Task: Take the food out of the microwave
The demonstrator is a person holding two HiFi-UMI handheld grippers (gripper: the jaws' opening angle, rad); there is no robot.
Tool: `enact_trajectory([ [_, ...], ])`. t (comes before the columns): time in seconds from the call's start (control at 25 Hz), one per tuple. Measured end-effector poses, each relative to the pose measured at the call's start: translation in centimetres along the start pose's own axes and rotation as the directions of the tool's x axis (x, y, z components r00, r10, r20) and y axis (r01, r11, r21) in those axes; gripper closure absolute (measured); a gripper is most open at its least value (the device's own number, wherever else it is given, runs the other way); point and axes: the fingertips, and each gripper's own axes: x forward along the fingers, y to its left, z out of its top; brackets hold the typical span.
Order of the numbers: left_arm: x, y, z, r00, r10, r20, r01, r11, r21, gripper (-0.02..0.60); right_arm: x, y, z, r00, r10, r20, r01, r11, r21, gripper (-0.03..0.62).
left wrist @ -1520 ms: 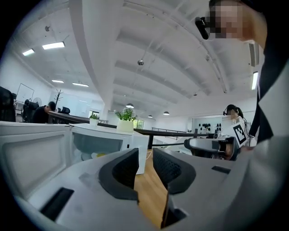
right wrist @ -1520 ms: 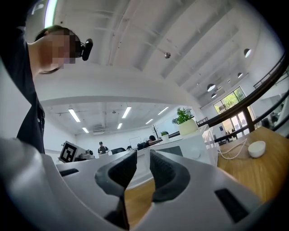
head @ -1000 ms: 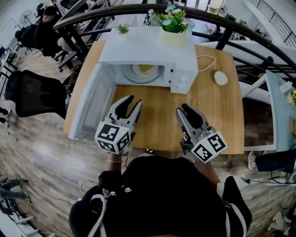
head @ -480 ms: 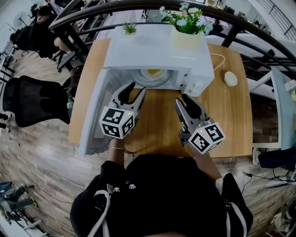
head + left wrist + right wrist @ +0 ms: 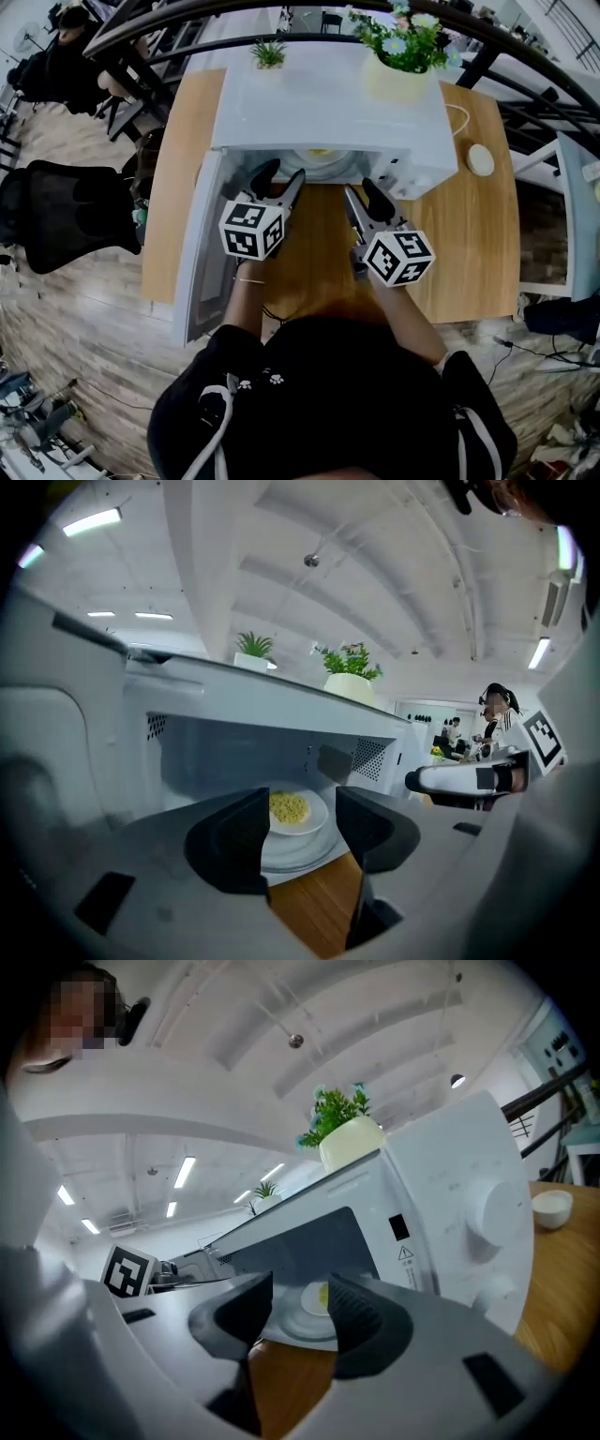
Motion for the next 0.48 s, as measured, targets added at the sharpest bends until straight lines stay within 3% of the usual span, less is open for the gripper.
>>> enact_trajectory([
  [0.48,4.5,3.8,-3.7,0.997,0.029,-0.077,-0.037,0.993,-0.114,0.351,6.1,-2.8,-3.2,0.989,-0.104,-0.102,0.109,0.993,0.051,0.384],
])
